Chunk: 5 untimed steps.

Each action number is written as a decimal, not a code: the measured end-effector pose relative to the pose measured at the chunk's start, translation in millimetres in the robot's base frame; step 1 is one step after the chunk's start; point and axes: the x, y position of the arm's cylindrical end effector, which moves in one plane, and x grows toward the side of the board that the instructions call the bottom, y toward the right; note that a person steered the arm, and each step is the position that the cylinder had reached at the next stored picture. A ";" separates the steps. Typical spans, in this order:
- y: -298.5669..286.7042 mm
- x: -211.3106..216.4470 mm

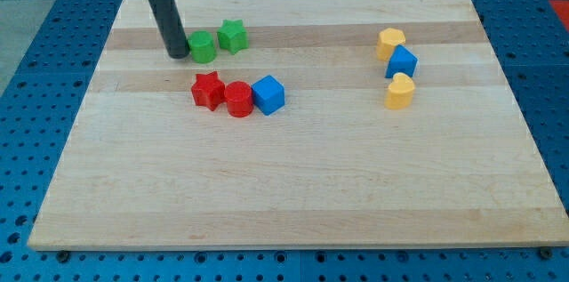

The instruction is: Slide the blue triangle a bit left

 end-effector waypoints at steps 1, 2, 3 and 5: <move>24.7 -1.0; 44.0 -3.3; 48.5 -18.7; 64.4 -36.4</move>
